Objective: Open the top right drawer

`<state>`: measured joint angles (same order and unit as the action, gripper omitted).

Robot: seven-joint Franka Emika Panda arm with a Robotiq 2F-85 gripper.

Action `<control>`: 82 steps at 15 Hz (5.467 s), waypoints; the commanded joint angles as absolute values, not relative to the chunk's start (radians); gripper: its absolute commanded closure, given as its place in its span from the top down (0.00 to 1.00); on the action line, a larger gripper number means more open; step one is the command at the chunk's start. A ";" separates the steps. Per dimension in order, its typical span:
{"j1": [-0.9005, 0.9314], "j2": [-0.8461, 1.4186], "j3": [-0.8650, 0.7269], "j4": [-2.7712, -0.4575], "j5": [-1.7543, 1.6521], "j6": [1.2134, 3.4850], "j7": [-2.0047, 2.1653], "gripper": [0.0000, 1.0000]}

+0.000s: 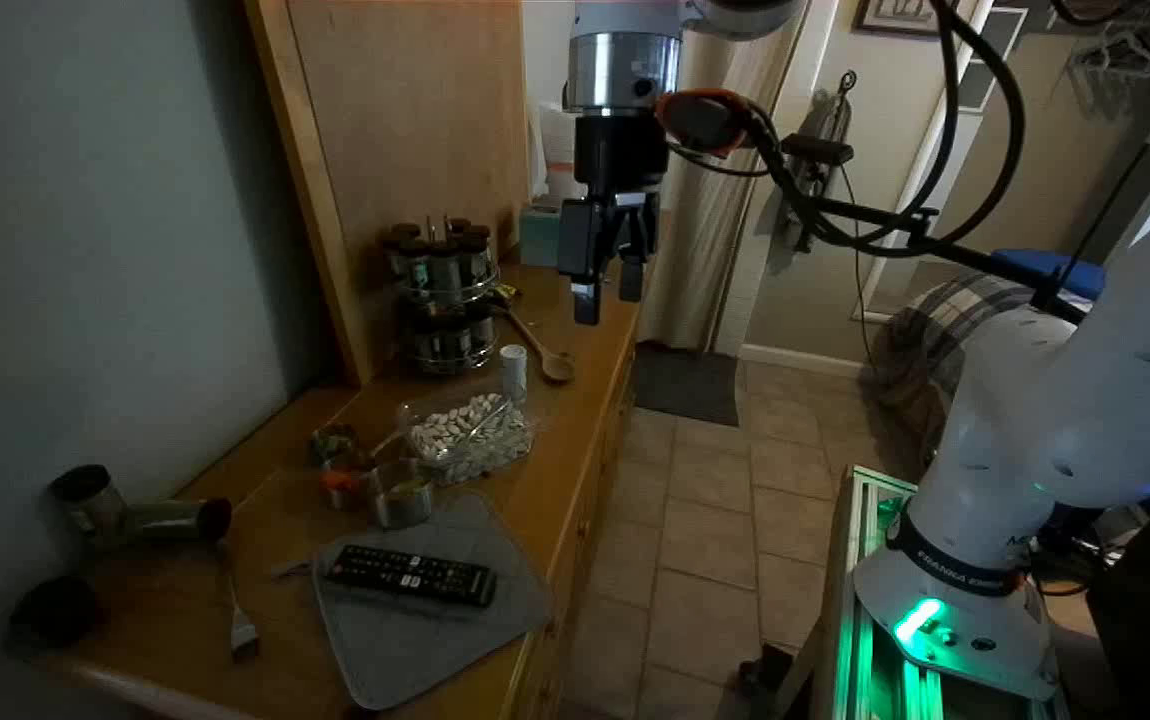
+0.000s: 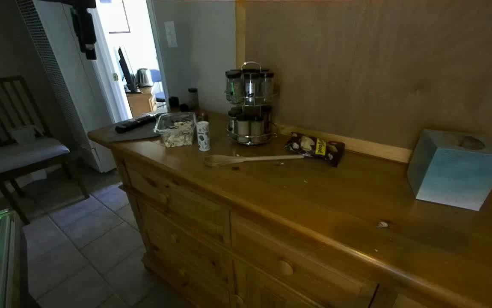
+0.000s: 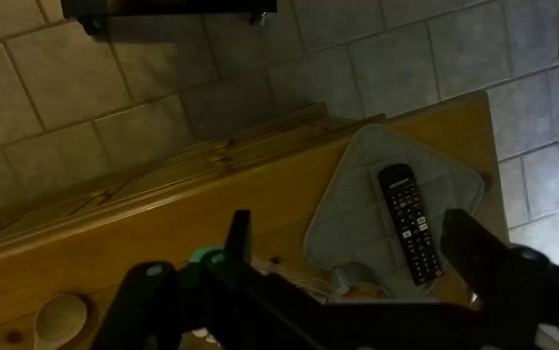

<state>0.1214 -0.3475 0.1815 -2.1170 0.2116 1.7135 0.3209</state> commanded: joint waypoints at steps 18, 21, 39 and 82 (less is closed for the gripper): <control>0.119 -0.347 0.183 -2.114 0.212 1.710 0.321 1.00; 0.110 -0.349 0.185 -2.139 0.181 1.769 0.311 1.00; -0.053 -0.492 -0.030 -2.570 -0.188 2.173 -0.006 1.00; -0.246 0.316 -0.262 -2.302 0.659 2.810 -1.335 1.00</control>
